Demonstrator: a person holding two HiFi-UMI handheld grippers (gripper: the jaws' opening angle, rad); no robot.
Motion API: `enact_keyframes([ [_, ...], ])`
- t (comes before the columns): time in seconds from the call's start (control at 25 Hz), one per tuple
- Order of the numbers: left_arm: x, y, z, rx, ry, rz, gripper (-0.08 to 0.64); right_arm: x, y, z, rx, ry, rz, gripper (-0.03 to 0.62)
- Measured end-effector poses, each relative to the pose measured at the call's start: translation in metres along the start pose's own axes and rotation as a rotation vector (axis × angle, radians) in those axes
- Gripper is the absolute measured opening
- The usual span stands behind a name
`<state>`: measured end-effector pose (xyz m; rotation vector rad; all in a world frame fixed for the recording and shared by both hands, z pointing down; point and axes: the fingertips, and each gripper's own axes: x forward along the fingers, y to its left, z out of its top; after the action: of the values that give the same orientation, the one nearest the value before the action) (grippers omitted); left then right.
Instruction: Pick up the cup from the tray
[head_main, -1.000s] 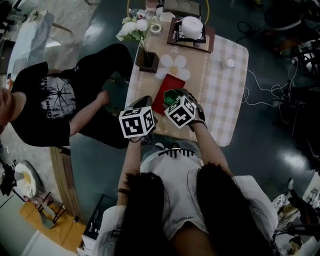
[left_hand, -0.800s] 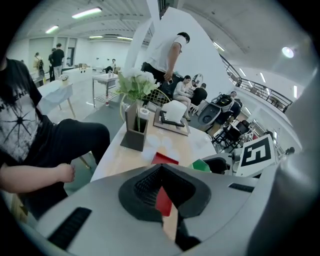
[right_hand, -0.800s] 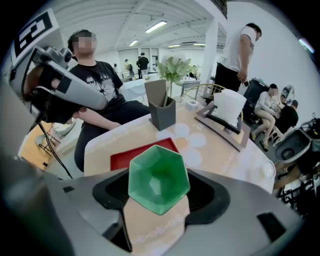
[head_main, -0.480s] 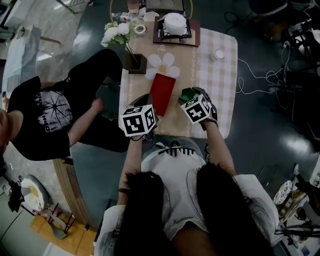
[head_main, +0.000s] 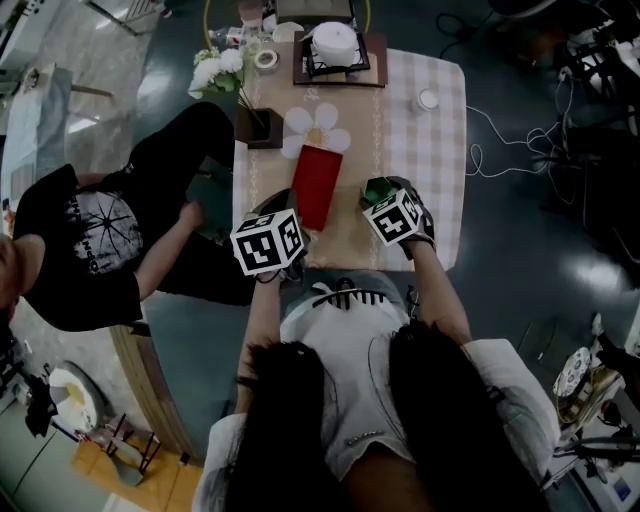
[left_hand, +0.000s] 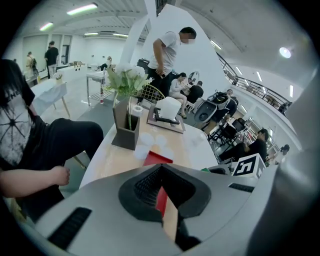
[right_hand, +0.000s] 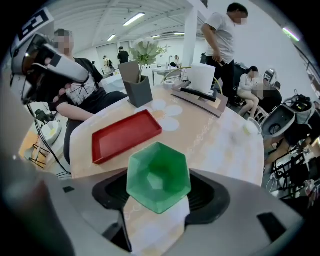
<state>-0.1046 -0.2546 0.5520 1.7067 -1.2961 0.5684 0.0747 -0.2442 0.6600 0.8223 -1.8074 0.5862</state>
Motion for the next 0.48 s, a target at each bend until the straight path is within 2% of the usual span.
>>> enact_keyframes([
  [0.24, -0.001, -0.002, 0.0, 0.016, -0.002, -0.001, 0.006, -0.006, 0.004, 0.001, 0.106, -0.069, 0.059, 0.337],
  [0.48, -0.002, -0.01, 0.004, 0.02, -0.005, -0.013, 0.006, -0.041, 0.002, -0.006, 0.143, -0.104, 0.096, 0.347],
])
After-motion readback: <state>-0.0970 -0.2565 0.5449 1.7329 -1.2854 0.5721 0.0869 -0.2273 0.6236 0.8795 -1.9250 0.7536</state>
